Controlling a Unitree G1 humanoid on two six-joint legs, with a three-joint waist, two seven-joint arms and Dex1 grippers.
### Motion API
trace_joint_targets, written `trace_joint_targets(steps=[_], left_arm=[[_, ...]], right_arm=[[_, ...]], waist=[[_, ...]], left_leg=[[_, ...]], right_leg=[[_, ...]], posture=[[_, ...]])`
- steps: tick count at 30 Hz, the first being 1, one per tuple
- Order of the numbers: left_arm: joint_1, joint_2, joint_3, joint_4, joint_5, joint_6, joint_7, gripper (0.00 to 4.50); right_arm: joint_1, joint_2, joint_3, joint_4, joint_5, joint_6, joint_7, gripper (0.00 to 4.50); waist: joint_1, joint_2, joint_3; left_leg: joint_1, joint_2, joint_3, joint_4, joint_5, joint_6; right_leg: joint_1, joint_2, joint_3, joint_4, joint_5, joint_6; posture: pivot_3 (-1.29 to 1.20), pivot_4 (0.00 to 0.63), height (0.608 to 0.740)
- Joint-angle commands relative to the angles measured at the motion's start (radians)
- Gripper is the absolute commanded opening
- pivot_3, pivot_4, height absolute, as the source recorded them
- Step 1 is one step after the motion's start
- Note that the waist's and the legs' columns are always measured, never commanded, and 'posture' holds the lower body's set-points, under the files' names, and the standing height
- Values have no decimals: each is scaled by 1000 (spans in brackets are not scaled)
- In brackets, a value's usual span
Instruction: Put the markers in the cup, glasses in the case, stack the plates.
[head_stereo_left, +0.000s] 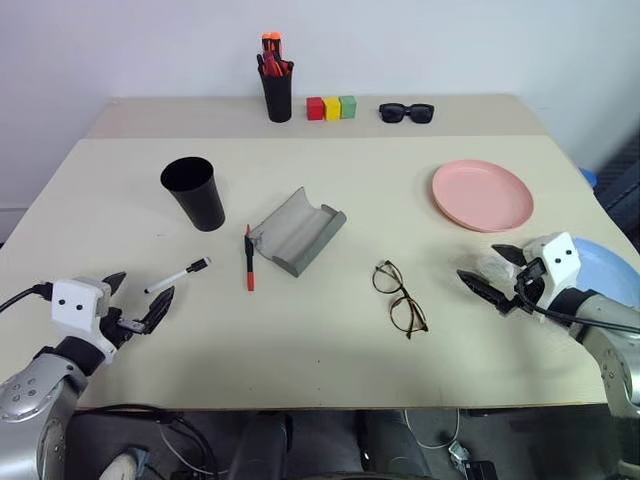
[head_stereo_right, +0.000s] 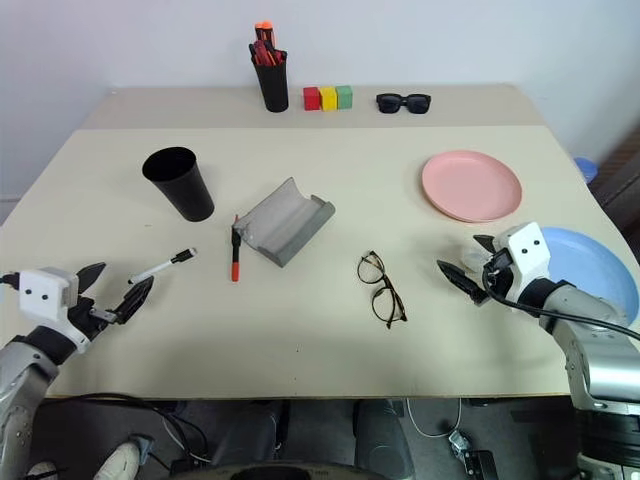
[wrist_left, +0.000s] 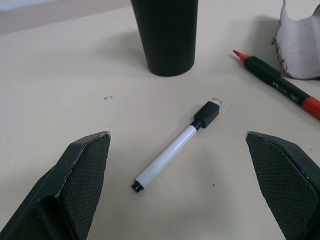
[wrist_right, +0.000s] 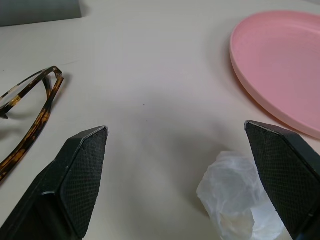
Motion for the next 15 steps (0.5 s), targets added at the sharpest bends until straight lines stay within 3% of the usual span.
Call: trace_joint_targets(steps=[1, 15], left_arm=[[-29, 5, -7, 4, 5, -18, 0, 4448], [-102, 14, -98, -55, 5, 69, 29, 4448]], right_arm=[[0, -12, -19, -51, 7, -11, -6, 4473], [21, 23, 21, -168, 27, 28, -35, 4473]], waist=[[0, 0, 0], [0, 0, 0]], left_leg=[[0, 0, 0, 0, 0, 0], [0, 0, 0, 1, 0, 0]], right_leg=[[0, 0, 0, 0, 0, 0], [1, 0, 0, 0, 0, 1]], posture=[[0, 150, 740], [0, 150, 740]])
